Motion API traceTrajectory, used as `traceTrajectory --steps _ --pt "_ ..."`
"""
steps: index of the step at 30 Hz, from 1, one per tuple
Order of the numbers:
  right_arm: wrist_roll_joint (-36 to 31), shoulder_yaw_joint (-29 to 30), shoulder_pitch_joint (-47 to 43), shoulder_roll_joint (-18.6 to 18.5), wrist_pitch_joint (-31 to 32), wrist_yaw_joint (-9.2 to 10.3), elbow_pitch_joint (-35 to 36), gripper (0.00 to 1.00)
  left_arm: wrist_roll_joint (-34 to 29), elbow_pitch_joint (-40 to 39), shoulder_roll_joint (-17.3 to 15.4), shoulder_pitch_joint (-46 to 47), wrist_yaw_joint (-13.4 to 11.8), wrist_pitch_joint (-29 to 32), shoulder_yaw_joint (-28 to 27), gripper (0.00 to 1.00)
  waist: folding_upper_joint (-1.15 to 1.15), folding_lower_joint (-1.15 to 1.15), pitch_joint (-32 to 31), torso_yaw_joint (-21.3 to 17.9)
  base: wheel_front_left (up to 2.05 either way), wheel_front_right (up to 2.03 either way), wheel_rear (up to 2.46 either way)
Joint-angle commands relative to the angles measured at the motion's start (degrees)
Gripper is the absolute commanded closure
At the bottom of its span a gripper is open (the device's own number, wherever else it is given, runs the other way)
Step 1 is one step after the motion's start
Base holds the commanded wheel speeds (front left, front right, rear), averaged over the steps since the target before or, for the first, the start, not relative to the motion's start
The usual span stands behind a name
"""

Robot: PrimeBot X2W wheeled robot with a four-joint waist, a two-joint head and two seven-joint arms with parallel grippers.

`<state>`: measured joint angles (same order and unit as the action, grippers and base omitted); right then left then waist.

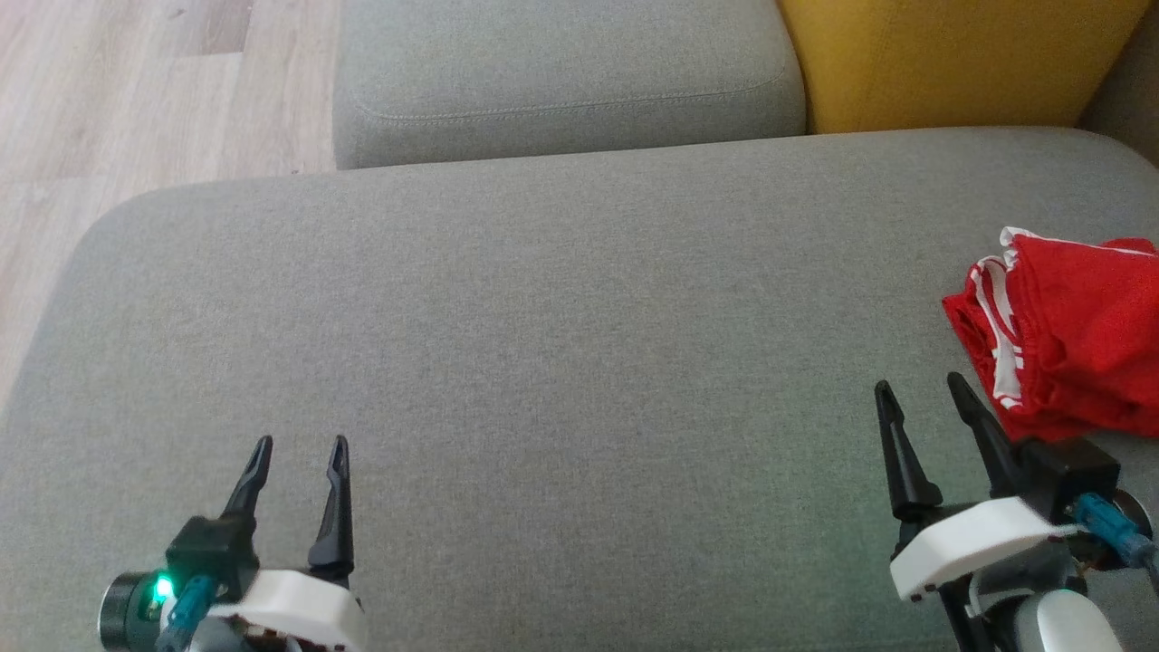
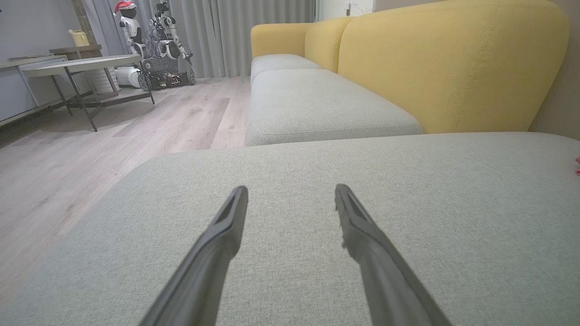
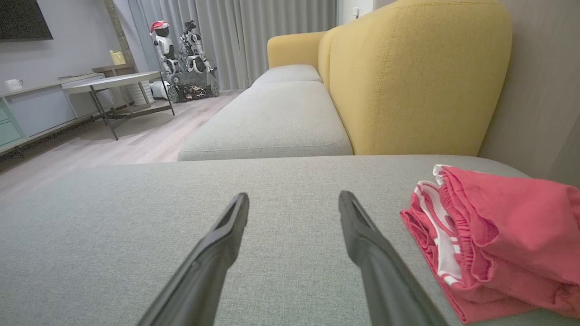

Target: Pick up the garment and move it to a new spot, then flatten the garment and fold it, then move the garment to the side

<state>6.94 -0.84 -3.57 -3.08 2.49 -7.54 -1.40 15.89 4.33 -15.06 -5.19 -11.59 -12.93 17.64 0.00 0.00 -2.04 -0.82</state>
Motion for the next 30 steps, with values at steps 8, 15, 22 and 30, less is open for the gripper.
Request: traceTrajectory --steps 8,15,22,30 --pt "-0.8 -1.3 1.7 0.0 0.3 0.05 2.5 0.00 0.5 -1.2 -1.4 3.4 -0.1 -0.3 -1.9 0.00 0.00 0.00 0.3 0.1 0.00 0.00 0.00" --pt "-0.8 -1.3 1.5 0.1 0.5 0.05 2.6 0.00 0.5 -1.1 -1.5 3.5 -0.4 -0.4 -1.7 0.00 0.00 0.00 0.5 0.2 0.00 0.00 0.00" --pt "-0.6 -1.5 1.7 0.1 0.7 0.05 2.6 0.00 0.7 -1.0 -1.6 3.6 -0.6 -0.4 -1.5 0.00 0.00 0.00 0.8 0.1 0.00 0.00 0.00" --pt "-0.5 -1.4 1.7 0.1 0.8 0.05 2.8 0.00 0.9 -1.0 -1.6 3.8 -0.9 -0.5 -1.2 0.00 0.00 0.00 1.2 0.1 0.00 0.00 0.00"
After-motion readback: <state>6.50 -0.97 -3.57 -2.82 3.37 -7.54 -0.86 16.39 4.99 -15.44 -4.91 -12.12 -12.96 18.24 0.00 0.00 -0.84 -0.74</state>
